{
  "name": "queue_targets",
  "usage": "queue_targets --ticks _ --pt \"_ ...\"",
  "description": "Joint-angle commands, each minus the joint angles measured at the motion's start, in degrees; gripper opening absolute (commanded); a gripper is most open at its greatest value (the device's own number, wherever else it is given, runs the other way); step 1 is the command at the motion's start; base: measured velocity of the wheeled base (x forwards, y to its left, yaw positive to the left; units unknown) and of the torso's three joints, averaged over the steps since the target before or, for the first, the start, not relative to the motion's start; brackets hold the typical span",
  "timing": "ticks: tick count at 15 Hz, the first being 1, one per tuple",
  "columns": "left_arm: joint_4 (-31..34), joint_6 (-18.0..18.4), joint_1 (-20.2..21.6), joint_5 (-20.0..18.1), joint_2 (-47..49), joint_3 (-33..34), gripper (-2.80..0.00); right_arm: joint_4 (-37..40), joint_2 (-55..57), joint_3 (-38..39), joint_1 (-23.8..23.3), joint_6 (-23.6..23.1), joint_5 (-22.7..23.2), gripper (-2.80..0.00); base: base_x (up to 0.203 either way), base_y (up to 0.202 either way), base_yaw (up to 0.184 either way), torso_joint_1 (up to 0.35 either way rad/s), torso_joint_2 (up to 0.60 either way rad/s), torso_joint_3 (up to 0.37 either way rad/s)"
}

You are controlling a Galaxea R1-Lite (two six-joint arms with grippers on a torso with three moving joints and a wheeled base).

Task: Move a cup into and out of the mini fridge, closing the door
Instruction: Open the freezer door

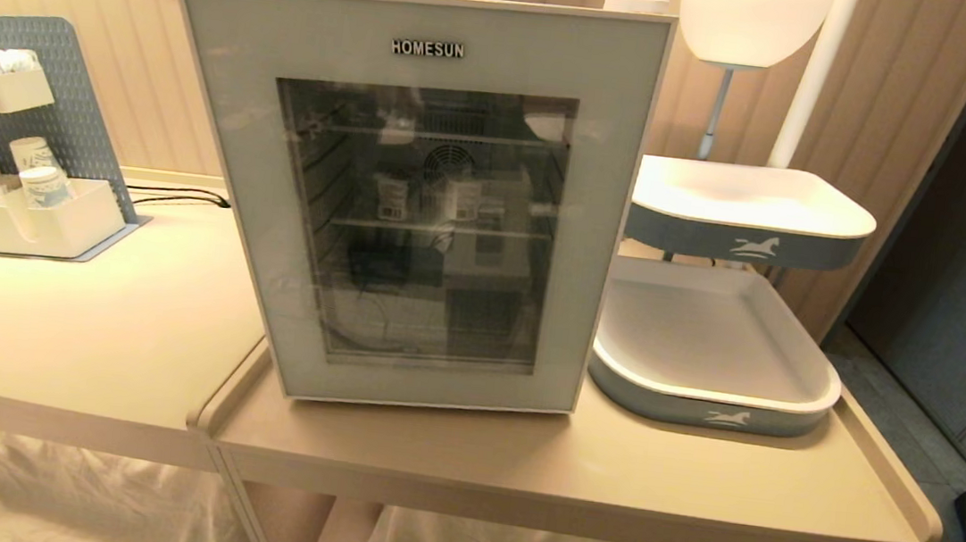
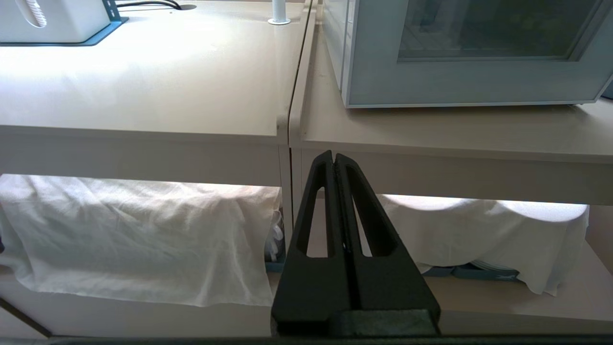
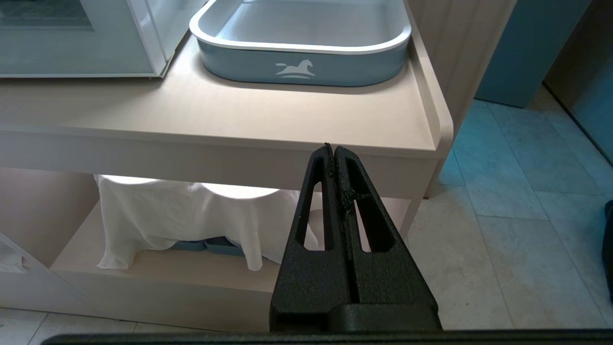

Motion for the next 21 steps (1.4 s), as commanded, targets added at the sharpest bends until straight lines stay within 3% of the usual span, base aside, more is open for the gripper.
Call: queue_targets --ticks 1,6,16,21 --pt "-0.03 -0.02 0.03 -0.02 0.09 0.02 -2.80 0.06 0.09 -0.01 0.02 -0.01 0.03 -2.80 0.000 0.000 0.000 0.000 0.00 0.000" --pt "0.02 -0.02 0.03 -0.02 0.09 0.02 -2.80 0.06 0.09 -0.01 -0.02 0.08 0.03 -2.80 0.000 0.013 0.000 0.000 0.00 0.000" --pt "-0.07 -0.02 0.03 -0.02 0.09 0.02 -2.80 0.06 0.09 -0.01 -0.05 0.07 0.03 -2.80 0.000 0.168 0.002 0.002 0.00 0.002" --pt "-0.01 -0.02 0.03 -0.02 0.02 0.02 -2.80 0.06 0.09 -0.01 -0.05 0.08 0.03 -2.80 0.000 0.000 0.000 0.000 0.00 0.000"
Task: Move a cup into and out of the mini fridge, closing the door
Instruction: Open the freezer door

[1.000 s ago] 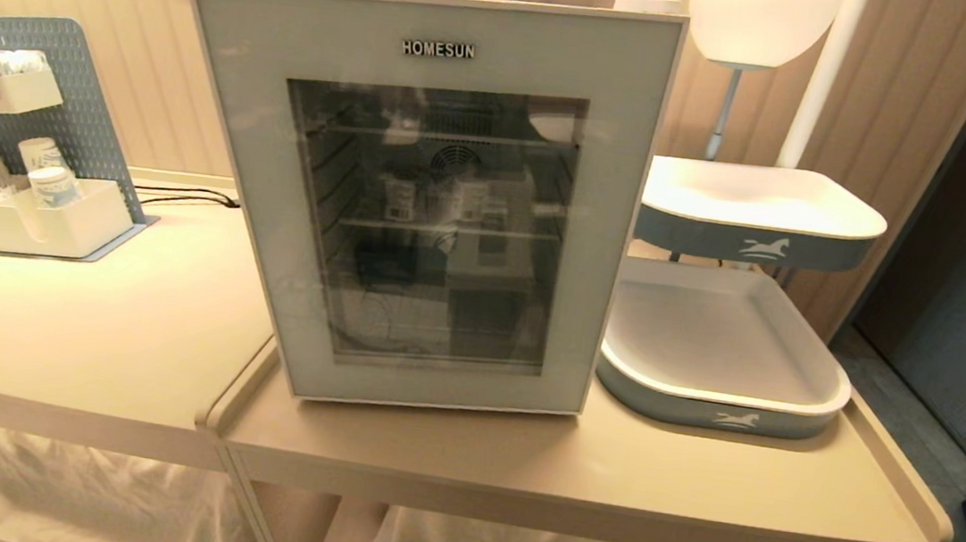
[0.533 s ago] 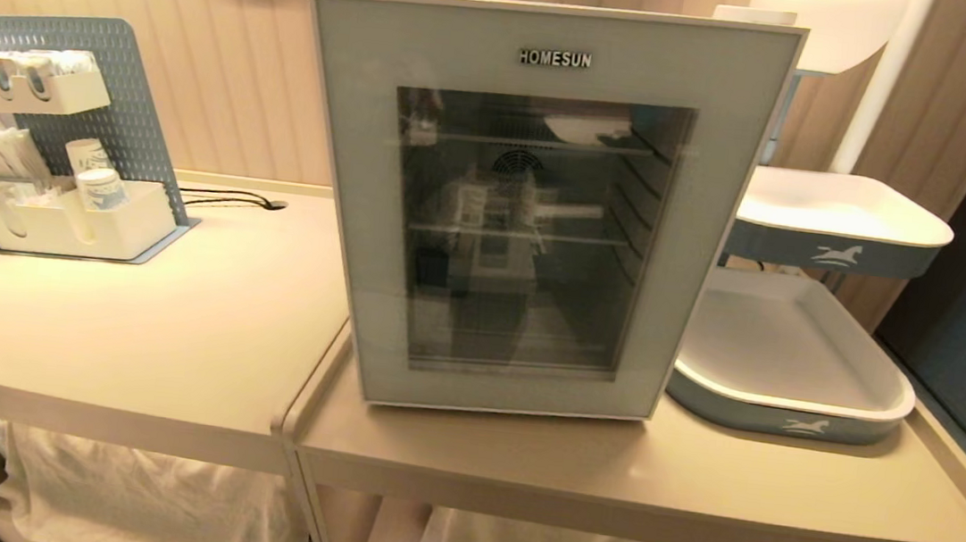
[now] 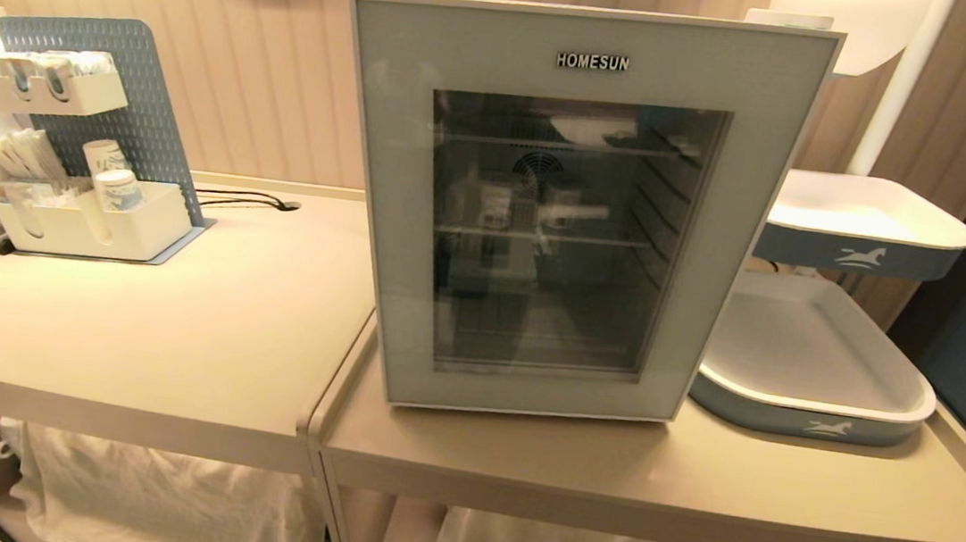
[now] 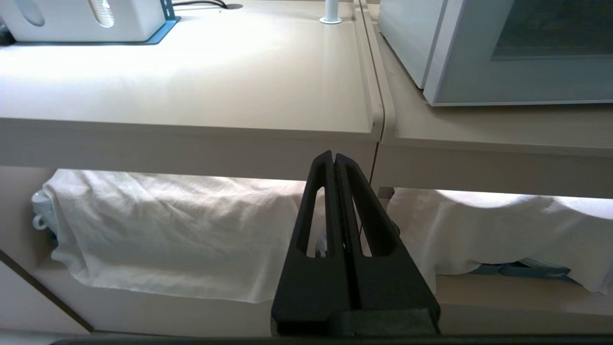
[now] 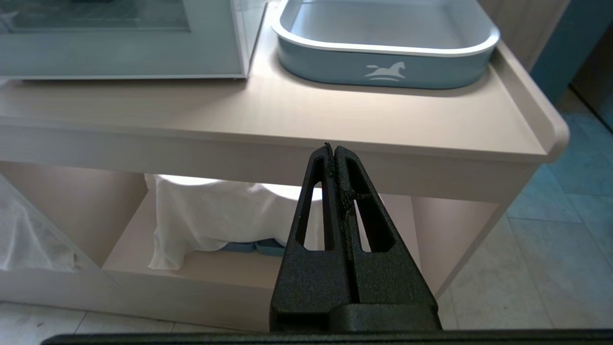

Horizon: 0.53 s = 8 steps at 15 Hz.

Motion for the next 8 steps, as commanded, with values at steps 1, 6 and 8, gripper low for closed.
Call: queue_targets --ticks 1,6,8 --pt "0.02 -0.02 0.02 0.04 0.09 -0.07 -2.80 0.04 0.09 -0.01 0.09 -0.01 0.03 -2.80 0.000 0.000 0.000 0.000 0.00 0.000" --pt "0.02 -0.02 0.02 0.04 0.09 0.02 -2.80 0.04 0.09 -0.01 0.07 0.07 0.03 -2.80 0.000 0.000 0.000 0.000 0.00 0.000" --pt "0.02 -0.02 0.02 0.04 0.09 0.00 -2.80 0.04 0.09 -0.01 0.04 0.05 0.03 -2.80 0.000 0.000 0.000 0.000 0.00 0.000"
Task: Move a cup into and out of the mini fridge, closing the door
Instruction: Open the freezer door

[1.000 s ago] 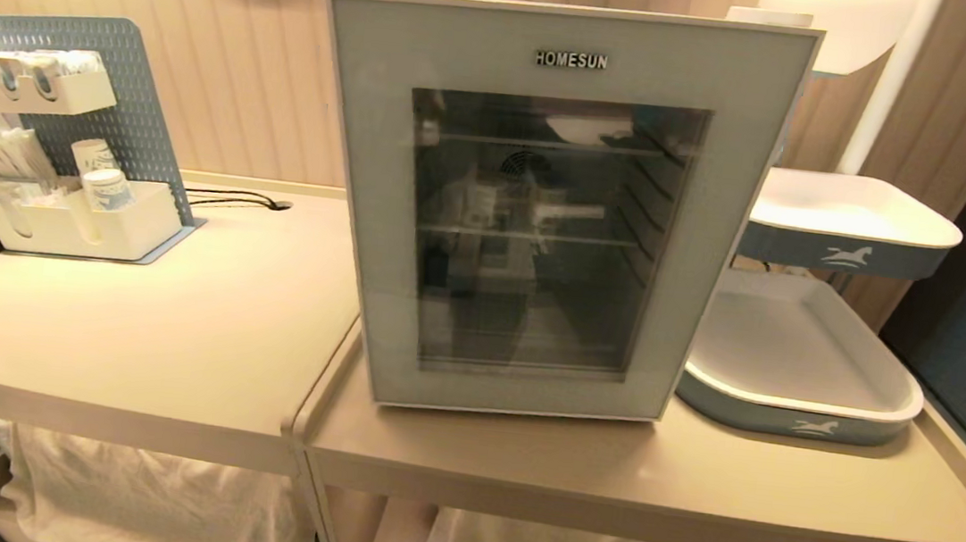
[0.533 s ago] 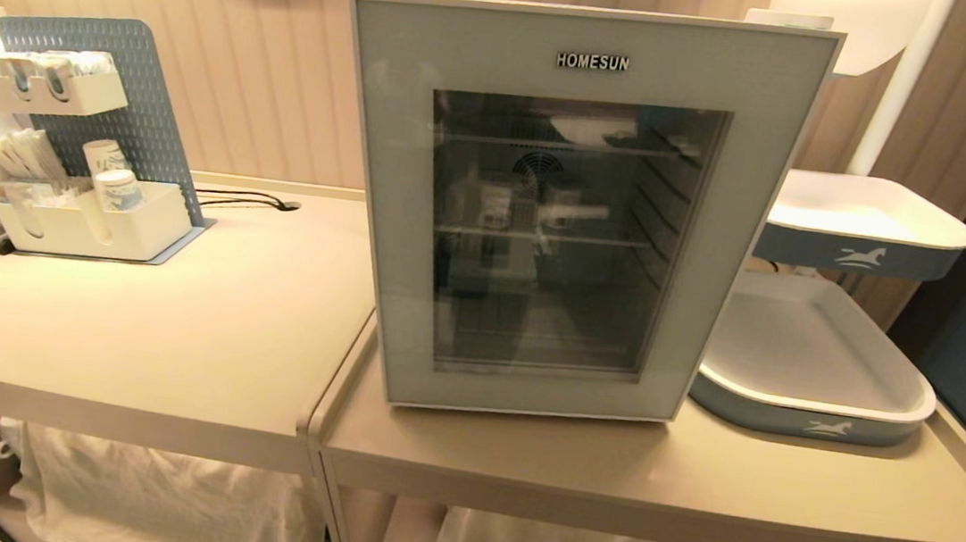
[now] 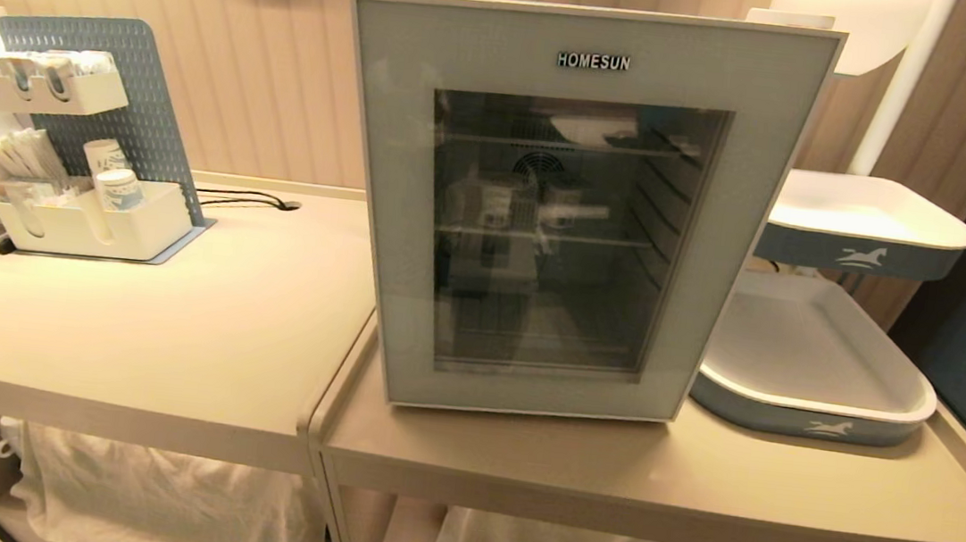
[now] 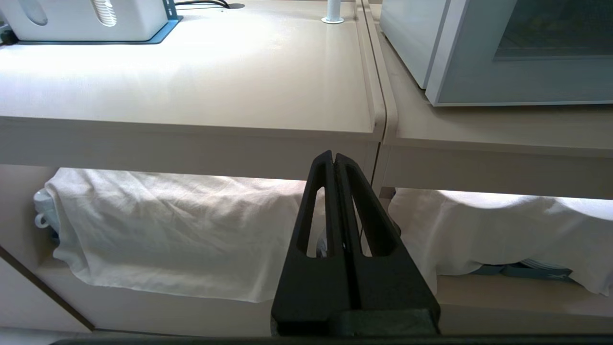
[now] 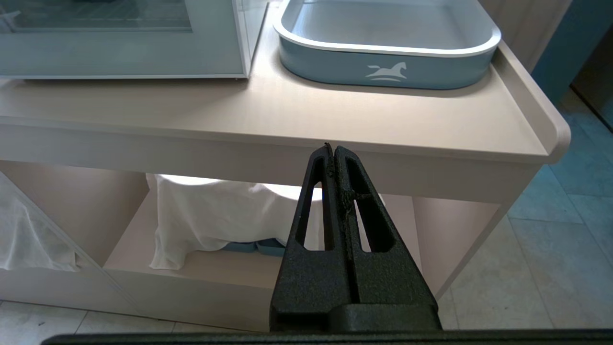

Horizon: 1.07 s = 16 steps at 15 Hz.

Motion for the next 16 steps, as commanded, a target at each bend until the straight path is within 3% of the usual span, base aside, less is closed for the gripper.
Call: queue_targets --ticks 1,14,16 --pt "-0.03 -0.02 -0.02 -0.02 0.09 -0.04 -2.80 0.06 0.09 -0.01 0.00 0.01 0.03 -2.80 0.000 0.000 0.000 0.000 0.00 0.000" --pt "0.76 0.51 -0.02 0.42 0.09 -0.39 -2.80 0.06 0.09 -0.01 0.00 0.10 0.03 -2.80 0.000 0.000 0.000 0.000 0.00 0.000" --pt "1.91 2.78 -0.02 1.89 0.26 -4.70 -2.80 0.06 0.09 -0.01 0.08 0.10 0.03 -2.80 0.000 0.000 0.000 0.000 0.00 0.000"
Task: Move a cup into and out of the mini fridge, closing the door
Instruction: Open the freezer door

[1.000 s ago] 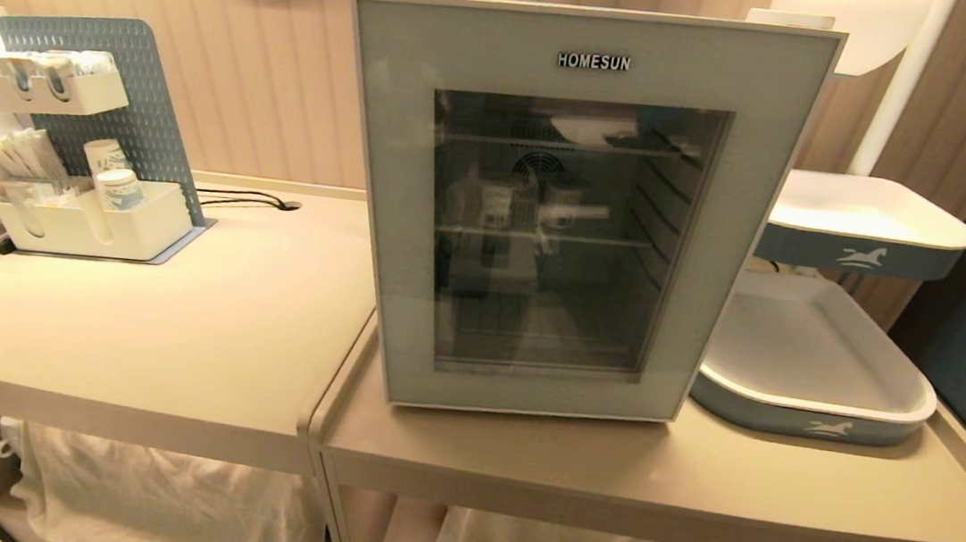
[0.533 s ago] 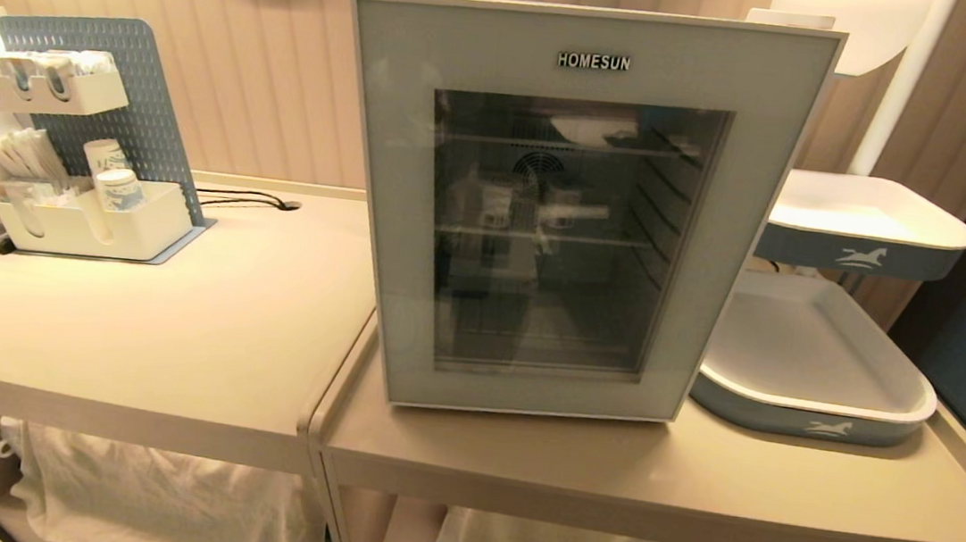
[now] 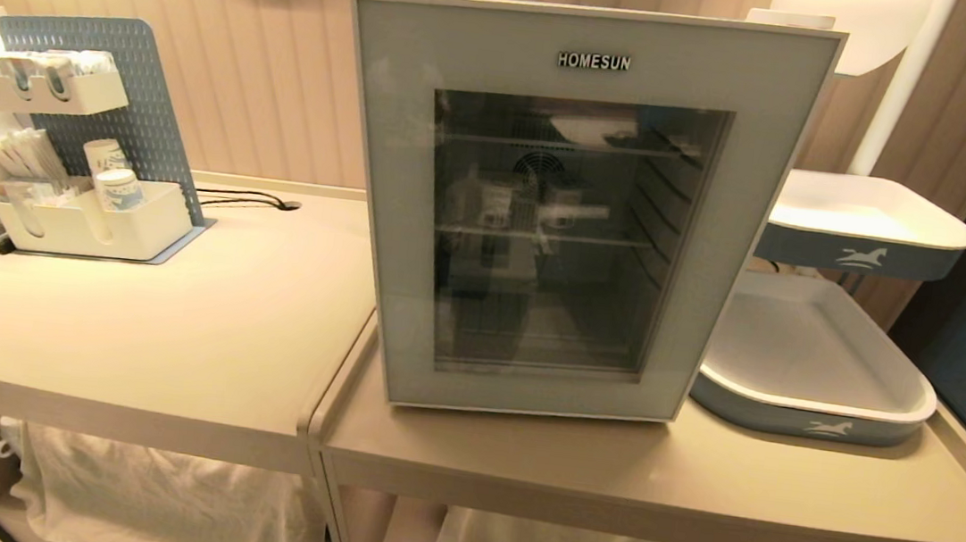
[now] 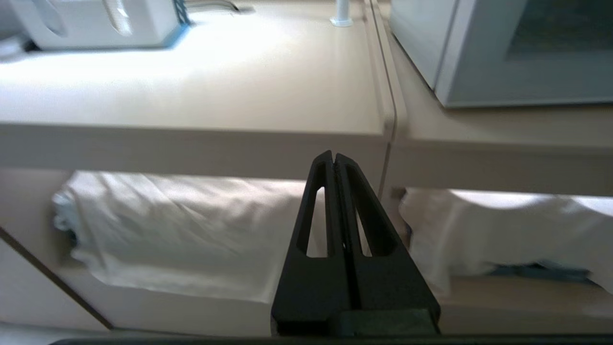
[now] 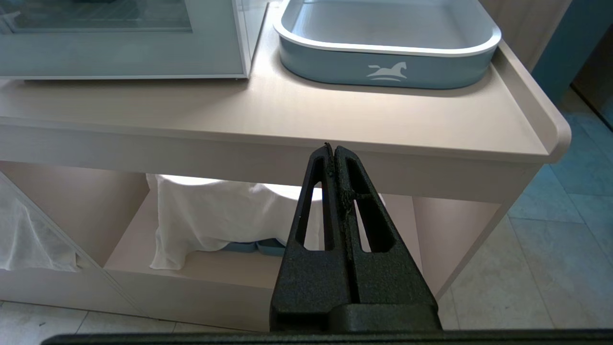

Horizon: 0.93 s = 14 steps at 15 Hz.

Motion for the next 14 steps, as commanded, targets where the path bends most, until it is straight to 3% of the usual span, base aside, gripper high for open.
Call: queue_targets --ticks 1,5,9,10,11,13,14 --pt "3.28 1.15 -0.02 2.10 0.92 -7.38 -2.80 0.06 0.09 -0.01 0.00 -0.14 0.03 -2.80 0.000 0.000 0.000 0.000 0.00 0.000" --pt "18.45 1.74 1.20 5.78 11.95 -39.61 -2.80 0.06 0.09 -0.01 0.07 -0.31 0.12 -2.80 0.000 0.000 0.000 0.000 0.00 0.000" --pt "23.85 -2.27 3.82 6.21 38.50 -54.08 -2.80 0.06 0.09 -0.01 0.00 -0.31 0.12 -2.80 0.000 0.000 0.000 0.000 0.00 0.000" --pt "24.34 -3.55 3.61 4.24 44.07 -57.03 -2.80 0.06 0.09 -0.01 0.08 -0.31 0.18 -2.80 0.000 0.000 0.000 0.000 0.00 0.000" --pt "24.76 -4.73 2.94 -1.32 49.11 -60.19 -2.80 0.06 0.00 -0.01 0.00 -0.31 0.20 -2.80 0.000 0.000 0.000 0.000 0.00 0.000" --pt "24.44 -6.19 2.13 -18.12 56.92 -64.31 -2.80 0.15 0.09 -0.01 0.00 -0.40 0.12 -2.80 0.000 0.000 0.000 0.000 0.00 0.000" --pt "23.06 -6.57 1.93 -23.03 61.21 -65.48 -2.80 0.15 0.09 -0.01 0.02 -0.40 0.12 -2.80 0.000 0.000 0.000 0.000 0.00 0.000"
